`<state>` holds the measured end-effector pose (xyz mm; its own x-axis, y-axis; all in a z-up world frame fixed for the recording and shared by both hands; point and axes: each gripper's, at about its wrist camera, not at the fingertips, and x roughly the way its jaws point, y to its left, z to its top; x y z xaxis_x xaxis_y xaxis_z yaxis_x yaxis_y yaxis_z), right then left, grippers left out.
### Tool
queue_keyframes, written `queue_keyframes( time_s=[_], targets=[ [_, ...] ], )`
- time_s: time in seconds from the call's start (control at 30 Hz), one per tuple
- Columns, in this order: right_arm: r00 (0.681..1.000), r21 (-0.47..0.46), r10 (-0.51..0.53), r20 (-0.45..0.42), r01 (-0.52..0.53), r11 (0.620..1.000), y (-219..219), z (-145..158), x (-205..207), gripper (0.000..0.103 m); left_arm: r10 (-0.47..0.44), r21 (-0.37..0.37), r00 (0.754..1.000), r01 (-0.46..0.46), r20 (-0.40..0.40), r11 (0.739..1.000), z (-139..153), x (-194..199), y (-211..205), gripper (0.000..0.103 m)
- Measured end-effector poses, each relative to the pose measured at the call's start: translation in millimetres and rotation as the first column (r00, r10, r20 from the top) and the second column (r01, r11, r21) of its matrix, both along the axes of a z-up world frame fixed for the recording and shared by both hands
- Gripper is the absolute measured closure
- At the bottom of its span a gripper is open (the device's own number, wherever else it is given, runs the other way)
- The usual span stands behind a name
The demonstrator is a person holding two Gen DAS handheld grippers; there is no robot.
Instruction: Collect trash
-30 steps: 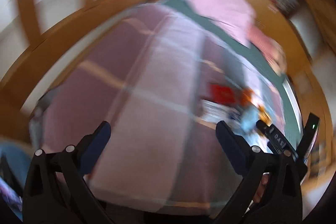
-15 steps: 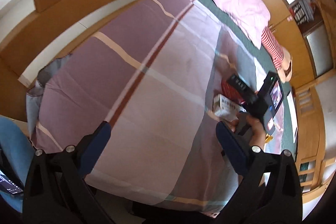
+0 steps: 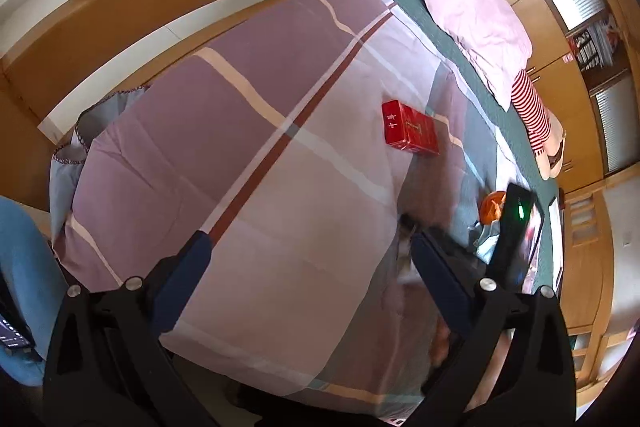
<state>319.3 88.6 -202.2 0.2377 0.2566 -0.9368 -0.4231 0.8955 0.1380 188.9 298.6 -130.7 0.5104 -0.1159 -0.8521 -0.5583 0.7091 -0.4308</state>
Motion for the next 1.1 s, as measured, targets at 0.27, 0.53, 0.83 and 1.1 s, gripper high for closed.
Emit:
queue_keyframes(
  time_s=[0.27,0.53,0.83,1.1],
  targets=[
    [0.942,0.303,-0.325,0.088,0.285,0.909,-70.3,68.6,-31.3,0.027,0.011,-0.016,1.0,-0.011,-0.003,1.0,-1.9,-3.5,4.0,0.004],
    [0.818,0.213,-0.572,-0.058,0.57,0.793,-122.4,34.9,-27.6,0.027,0.006,-0.037,1.0,-0.007,-0.009,0.999,-5.3,-5.1,2.1,0.004],
    [0.773,0.099,-0.61,-0.171,0.63,0.77,-118.4,5.8,-36.3,0.022,-0.004,-0.041,1.0,0.003,-0.011,0.999,-6.5,-4.1,-3.7,0.004],
    [0.927,0.168,-0.37,-0.057,0.374,0.912,-63.2,11.5,-31.6,0.053,-0.006,-0.036,1.0,0.006,-0.017,0.999,-8.7,-4.9,-2.9,0.004]
  ],
)
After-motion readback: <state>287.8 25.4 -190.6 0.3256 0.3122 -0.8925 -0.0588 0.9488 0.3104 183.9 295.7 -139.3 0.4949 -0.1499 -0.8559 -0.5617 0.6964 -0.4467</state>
